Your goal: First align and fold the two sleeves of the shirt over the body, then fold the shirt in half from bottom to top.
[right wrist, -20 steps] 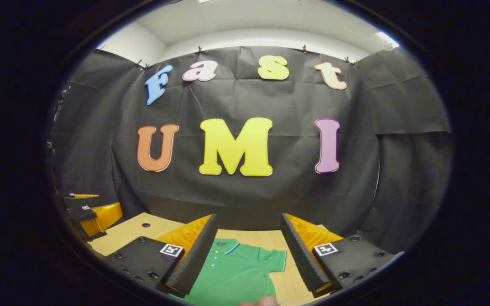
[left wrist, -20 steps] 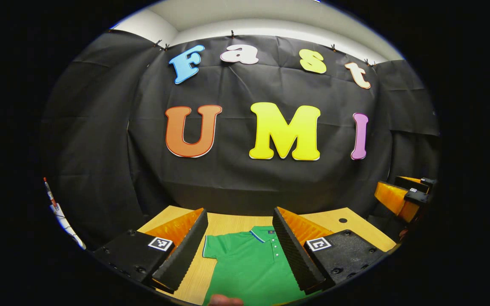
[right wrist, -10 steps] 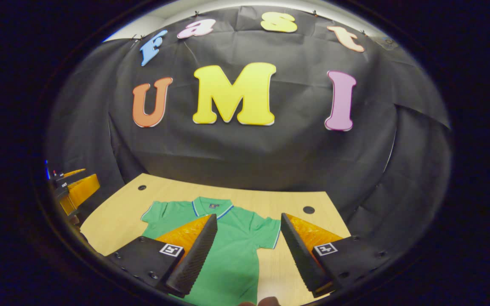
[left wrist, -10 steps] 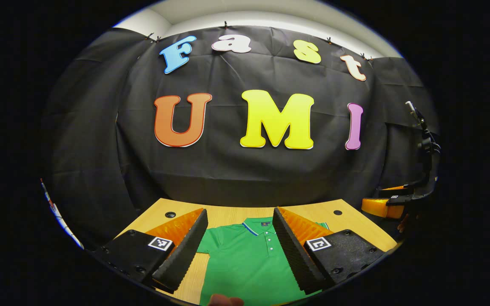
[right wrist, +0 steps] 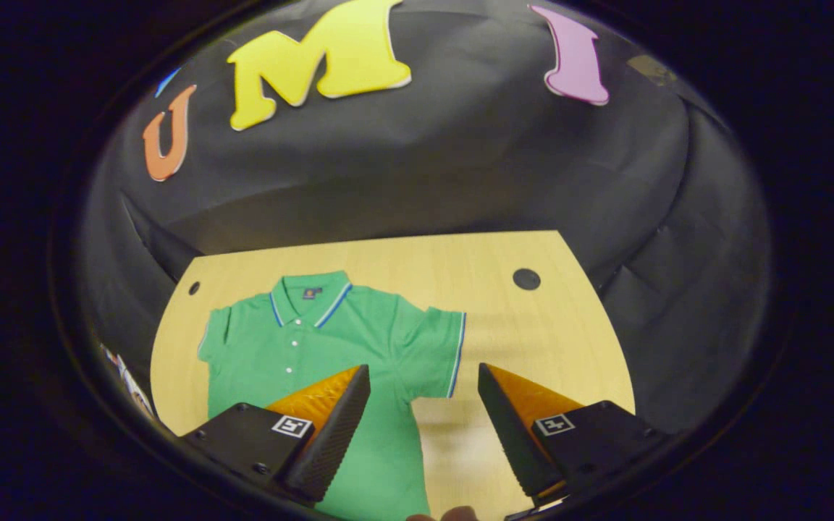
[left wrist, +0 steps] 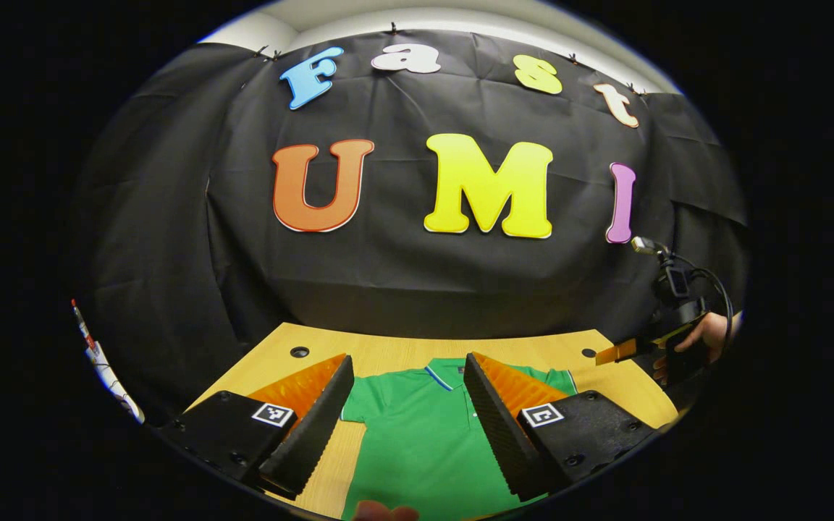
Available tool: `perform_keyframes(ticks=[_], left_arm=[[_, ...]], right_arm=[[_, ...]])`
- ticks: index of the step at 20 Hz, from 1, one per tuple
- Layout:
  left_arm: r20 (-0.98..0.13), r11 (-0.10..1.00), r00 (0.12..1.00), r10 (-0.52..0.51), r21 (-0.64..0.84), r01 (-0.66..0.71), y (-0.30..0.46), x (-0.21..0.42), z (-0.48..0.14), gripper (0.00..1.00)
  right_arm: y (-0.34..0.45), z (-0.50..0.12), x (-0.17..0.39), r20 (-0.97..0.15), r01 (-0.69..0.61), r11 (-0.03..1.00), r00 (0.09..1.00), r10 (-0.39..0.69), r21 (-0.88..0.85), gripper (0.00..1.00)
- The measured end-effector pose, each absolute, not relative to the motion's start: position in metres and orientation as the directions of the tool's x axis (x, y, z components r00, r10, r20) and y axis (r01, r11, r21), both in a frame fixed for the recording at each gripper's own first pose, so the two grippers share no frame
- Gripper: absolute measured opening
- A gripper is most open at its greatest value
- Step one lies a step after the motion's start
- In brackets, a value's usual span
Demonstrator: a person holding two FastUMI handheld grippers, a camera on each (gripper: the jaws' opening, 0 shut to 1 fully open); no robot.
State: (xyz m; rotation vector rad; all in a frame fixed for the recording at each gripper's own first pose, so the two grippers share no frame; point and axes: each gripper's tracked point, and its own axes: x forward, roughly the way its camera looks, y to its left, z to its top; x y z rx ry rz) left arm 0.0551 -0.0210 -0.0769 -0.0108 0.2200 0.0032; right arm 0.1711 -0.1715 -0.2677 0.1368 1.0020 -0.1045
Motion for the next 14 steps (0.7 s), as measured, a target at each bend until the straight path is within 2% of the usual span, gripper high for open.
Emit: perform_keyframes(ticks=[9, 14], left_arm=[[-0.338, 0.997, 0.940, 0.045, -0.041, -0.063, -0.012, 0.053, -0.118, 0.99], [-0.359, 0.996, 0.931, 0.061, -0.037, -0.080, -0.006, 0.058, -0.124, 0.99]], right_arm=[[-0.191, -0.383, 0.202, -0.951, 0.318, 0.946, 0.306, -0.036, 0.066, 0.96], [-0.185, -0.409, 0.196, -0.973, 0.301, 0.952, 0.228, -0.022, 0.049, 0.95]])
